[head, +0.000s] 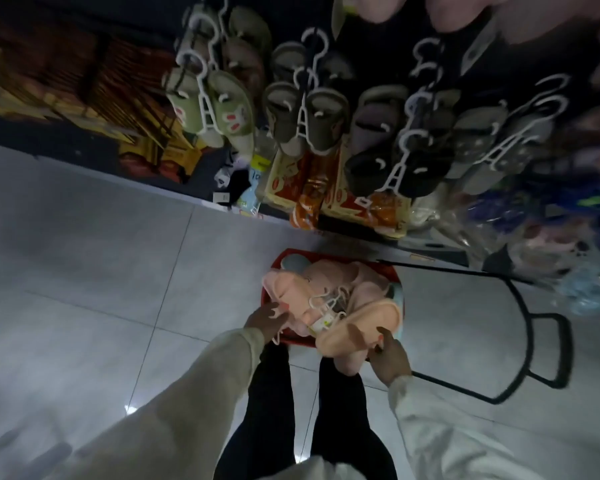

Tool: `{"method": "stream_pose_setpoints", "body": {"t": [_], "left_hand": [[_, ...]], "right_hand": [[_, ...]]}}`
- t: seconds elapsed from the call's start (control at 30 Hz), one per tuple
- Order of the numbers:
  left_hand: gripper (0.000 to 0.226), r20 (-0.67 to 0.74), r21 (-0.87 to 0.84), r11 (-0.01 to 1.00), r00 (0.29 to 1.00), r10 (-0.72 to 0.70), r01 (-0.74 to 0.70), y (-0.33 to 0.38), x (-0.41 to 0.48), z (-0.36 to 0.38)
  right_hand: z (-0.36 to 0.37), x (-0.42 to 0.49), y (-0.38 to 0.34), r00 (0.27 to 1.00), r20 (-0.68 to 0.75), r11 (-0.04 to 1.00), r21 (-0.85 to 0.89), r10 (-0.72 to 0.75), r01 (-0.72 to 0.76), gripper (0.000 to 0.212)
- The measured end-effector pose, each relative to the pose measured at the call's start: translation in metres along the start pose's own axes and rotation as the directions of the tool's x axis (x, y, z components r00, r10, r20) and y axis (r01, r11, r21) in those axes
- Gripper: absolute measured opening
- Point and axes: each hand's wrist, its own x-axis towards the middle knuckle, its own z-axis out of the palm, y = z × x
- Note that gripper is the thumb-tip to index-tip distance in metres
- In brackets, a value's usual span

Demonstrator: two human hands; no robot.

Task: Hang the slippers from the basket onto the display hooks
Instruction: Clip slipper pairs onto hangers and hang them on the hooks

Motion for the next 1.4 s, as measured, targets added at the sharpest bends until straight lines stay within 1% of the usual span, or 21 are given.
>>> {"method": "stream_pose_setpoints", "body": {"t": [0.07,0.13,0.2,0.27,0.33,0.4,0.43,0.5,0.6,0.73,0.8,0.93,0.97,1.0,1.07,1.13,1.2,1.27,1.33,1.4], "left_hand": [[0.061,0.001,0.069,0.998,1.000,-0.006,0.006,-0.011,0.019,0.009],[0.074,-0.007,0.158,0.987,1.000,0.023,-0.022,-0.023,0.051,0.020],[0.088,-0.028,0.212,0.975,0.997,0.078,-0.071,-0.025,0.076,0.027],[0.091,-0.053,0.239,0.968,0.995,0.089,-0.074,-0.035,0.110,0.039],[0.093,-0.098,0.236,0.967,0.988,0.123,-0.097,-0.062,0.158,0.055],[0.092,-0.138,0.263,0.955,0.974,0.178,-0.137,-0.090,0.196,0.073],[0.092,-0.163,0.290,0.946,0.967,0.196,-0.143,-0.090,0.195,0.076],[0.092,-0.210,0.354,0.925,0.951,0.227,-0.142,-0.056,0.155,0.069],[0.100,-0.234,0.371,0.919,0.943,0.235,-0.137,-0.046,0.141,0.075],[0.101,-0.218,0.397,0.908,0.948,0.233,-0.132,-0.043,0.145,0.077],[0.099,-0.219,0.436,0.891,0.945,0.243,-0.128,-0.038,0.146,0.076],[0.099,-0.190,0.463,0.876,0.950,0.248,-0.136,-0.026,0.146,0.075],[0.099,-0.192,0.470,0.873,0.949,0.248,-0.133,-0.024,0.146,0.075],[0.099,-0.196,0.480,0.867,0.947,0.255,-0.134,-0.022,0.145,0.076],[0.100,-0.194,0.502,0.853,0.942,0.273,-0.144,-0.019,0.144,0.077],[0.101,-0.190,0.518,0.840,0.935,0.299,-0.163,-0.016,0.144,0.076],[0.102,-0.198,0.542,0.818,0.916,0.348,-0.193,-0.015,0.146,0.076],[0.104,-0.195,0.582,0.782,0.896,0.400,-0.223,-0.014,0.150,0.075],[0.105,-0.171,0.634,0.733,0.880,0.443,-0.246,-0.015,0.153,0.075],[0.105,-0.132,0.682,0.682,0.873,0.469,-0.264,-0.014,0.154,0.075]], "right_hand": [[0.014,0.022,0.000,0.999,-0.010,0.989,-0.138,-0.052,0.050,0.059],[0.028,0.046,-0.006,0.984,-0.063,0.948,-0.286,-0.164,0.140,0.059],[0.042,0.067,-0.019,0.942,-0.110,0.895,-0.361,-0.319,0.261,0.055],[0.061,0.093,-0.031,0.894,-0.117,0.843,-0.405,-0.432,0.354,0.058],[0.082,0.118,-0.042,0.875,-0.057,0.781,-0.481,-0.481,0.398,0.074],[0.100,0.132,-0.052,0.899,0.034,0.773,-0.497,-0.436,0.394,0.081],[0.110,0.139,-0.053,0.913,0.071,0.788,-0.480,-0.403,0.385,0.079],[0.124,0.144,-0.055,0.924,0.068,0.832,-0.415,-0.376,0.369,0.070],[0.129,0.143,-0.057,0.926,-0.029,0.880,-0.324,-0.377,0.348,0.053],[0.122,0.144,-0.048,0.899,-0.116,0.901,-0.158,-0.423,0.404,0.051],[0.115,0.138,-0.042,0.877,-0.202,0.900,-0.082,-0.436,0.428,0.047],[0.090,0.127,-0.031,0.816,-0.418,0.873,0.100,-0.398,0.477,0.040],[0.084,0.125,-0.027,0.808,-0.467,0.855,0.181,-0.360,0.485,0.036],[0.078,0.123,-0.024,0.817,-0.495,0.832,0.285,-0.297,0.476,0.034],[0.065,0.116,-0.018,0.836,-0.526,0.781,0.453,-0.155,0.430,0.036],[0.056,0.107,-0.011,0.823,-0.564,0.779,0.486,-0.066,0.396,0.034],[0.053,0.101,-0.002,0.820,-0.571,0.793,0.479,-0.045,0.377,0.027],[0.054,0.099,0.005,0.834,-0.550,0.808,0.468,-0.051,0.358,0.027],[0.057,0.103,0.008,0.873,-0.479,0.814,0.467,-0.095,0.345,0.029],[0.061,0.113,0.005,0.895,-0.410,0.815,0.449,-0.177,0.367,0.036]]}}
